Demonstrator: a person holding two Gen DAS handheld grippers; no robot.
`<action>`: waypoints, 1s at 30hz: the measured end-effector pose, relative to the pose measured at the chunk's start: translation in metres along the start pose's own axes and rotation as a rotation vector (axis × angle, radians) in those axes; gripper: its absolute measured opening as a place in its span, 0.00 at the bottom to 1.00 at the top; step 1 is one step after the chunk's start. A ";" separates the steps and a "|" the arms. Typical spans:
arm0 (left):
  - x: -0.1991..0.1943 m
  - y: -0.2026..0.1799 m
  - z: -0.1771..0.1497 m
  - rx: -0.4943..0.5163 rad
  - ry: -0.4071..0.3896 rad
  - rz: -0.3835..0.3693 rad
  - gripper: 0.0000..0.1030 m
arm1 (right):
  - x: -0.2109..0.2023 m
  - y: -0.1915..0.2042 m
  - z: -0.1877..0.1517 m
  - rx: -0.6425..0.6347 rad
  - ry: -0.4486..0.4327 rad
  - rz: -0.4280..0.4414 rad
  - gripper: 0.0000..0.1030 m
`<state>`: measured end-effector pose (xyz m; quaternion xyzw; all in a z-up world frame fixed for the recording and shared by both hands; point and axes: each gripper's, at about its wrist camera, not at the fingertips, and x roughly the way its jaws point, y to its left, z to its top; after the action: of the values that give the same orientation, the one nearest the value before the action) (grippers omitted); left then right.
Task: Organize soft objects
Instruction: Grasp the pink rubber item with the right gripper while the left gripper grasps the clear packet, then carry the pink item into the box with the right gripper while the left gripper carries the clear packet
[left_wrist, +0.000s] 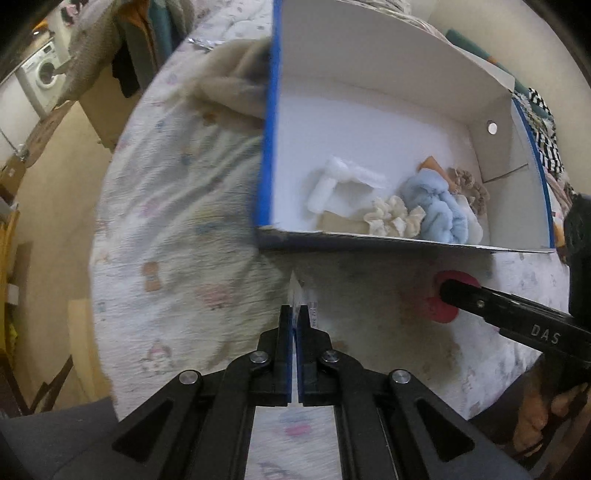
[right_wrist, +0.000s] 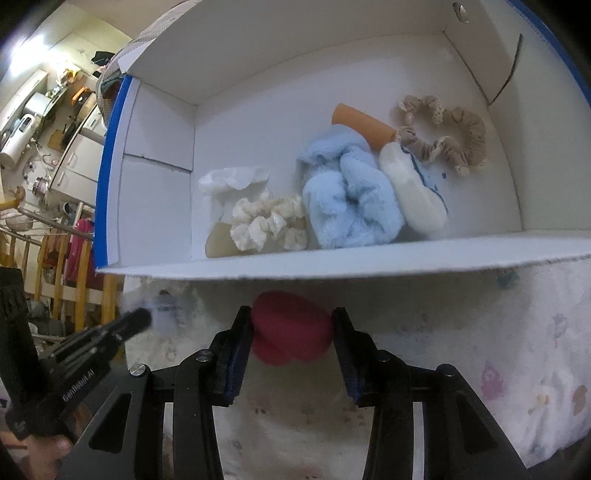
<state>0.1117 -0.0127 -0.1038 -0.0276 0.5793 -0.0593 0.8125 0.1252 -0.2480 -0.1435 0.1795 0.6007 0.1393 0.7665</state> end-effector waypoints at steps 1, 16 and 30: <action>-0.002 0.003 -0.002 -0.002 -0.005 0.014 0.02 | -0.002 0.000 -0.002 -0.006 0.000 -0.004 0.44; -0.050 -0.021 -0.021 0.037 -0.161 0.048 0.02 | -0.051 0.015 -0.025 -0.069 -0.094 0.055 0.44; -0.090 -0.033 0.023 0.012 -0.287 0.012 0.02 | -0.119 0.020 0.013 -0.034 -0.343 0.128 0.44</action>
<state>0.1029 -0.0343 -0.0082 -0.0273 0.4568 -0.0534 0.8876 0.1090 -0.2827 -0.0284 0.2257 0.4459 0.1654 0.8502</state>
